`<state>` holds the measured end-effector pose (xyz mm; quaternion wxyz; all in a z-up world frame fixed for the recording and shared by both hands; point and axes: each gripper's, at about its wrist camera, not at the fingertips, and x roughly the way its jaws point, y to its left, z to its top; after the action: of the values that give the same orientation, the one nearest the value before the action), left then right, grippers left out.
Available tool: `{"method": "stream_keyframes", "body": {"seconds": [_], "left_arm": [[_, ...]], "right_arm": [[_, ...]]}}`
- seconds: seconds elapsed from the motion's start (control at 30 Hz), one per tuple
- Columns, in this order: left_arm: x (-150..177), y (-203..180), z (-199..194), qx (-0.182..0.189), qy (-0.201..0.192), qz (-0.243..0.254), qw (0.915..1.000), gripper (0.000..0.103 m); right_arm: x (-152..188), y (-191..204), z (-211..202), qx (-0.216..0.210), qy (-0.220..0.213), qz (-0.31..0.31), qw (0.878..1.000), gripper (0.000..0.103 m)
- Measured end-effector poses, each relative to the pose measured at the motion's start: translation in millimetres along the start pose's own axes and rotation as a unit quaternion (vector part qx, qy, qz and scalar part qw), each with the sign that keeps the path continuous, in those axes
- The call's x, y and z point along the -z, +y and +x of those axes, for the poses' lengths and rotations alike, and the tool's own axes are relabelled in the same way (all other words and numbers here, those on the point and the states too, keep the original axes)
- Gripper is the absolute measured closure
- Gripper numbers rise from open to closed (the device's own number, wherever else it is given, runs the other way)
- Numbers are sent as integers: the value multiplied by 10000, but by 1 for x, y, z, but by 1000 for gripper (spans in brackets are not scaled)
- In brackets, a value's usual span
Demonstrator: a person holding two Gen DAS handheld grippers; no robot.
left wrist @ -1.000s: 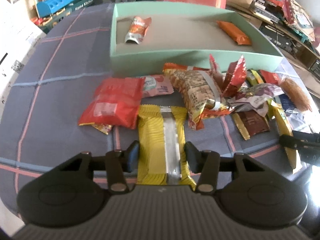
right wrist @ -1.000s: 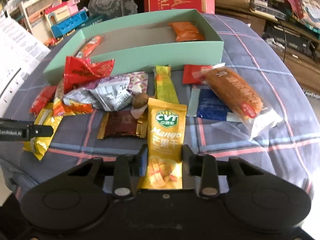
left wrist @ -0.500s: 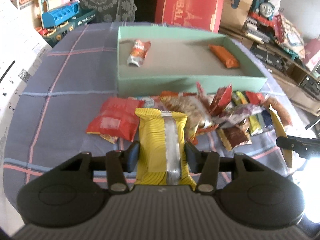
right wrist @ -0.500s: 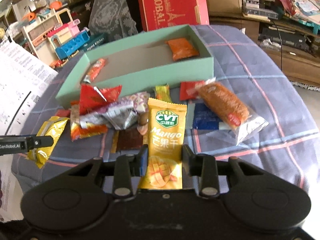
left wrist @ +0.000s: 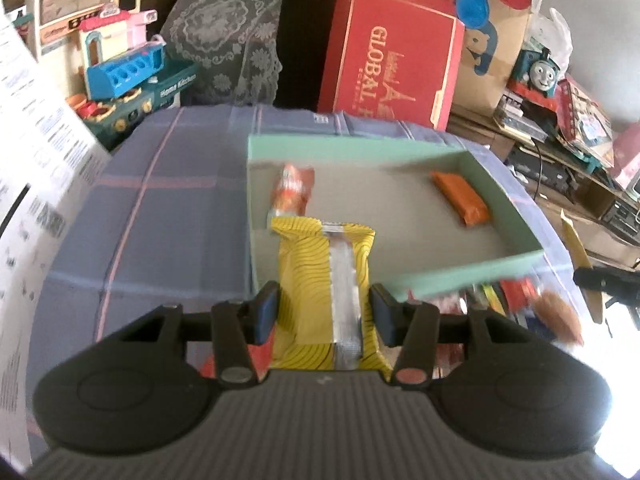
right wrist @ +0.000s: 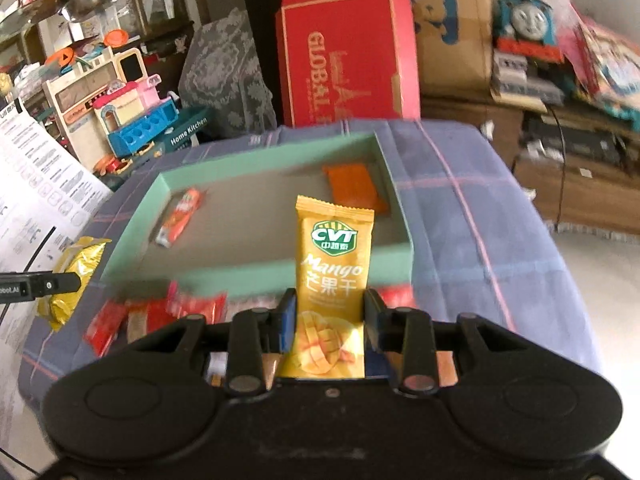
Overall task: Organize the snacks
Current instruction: 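Carry both held packets into the teal box beside the earlier packets, then open both grippers to release the packets and withdraw from the box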
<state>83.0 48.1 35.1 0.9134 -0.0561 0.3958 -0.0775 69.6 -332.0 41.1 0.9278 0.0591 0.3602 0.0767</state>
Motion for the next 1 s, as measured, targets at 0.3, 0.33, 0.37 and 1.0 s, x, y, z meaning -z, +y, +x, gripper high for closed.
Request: {"method": "stream_keyframes", "body": {"seconds": [0.3, 0.33, 0.37, 1.0], "left_arm": [[-82, -14, 78, 10, 43, 118, 9999, 55], [-88, -15, 88, 8, 74, 121, 9999, 55], [-94, -16, 100, 6, 112, 130, 9999, 55], [-110, -11, 183, -448, 287, -55, 9986, 0]], "right_arm": [[-96, 18, 92, -299, 91, -329, 9990, 69], [-104, 21, 104, -313, 131, -367, 9988, 69], [-110, 24, 116, -317, 178, -403, 9985, 69], [-131, 23, 215, -403, 227, -272, 9986, 0]]}}
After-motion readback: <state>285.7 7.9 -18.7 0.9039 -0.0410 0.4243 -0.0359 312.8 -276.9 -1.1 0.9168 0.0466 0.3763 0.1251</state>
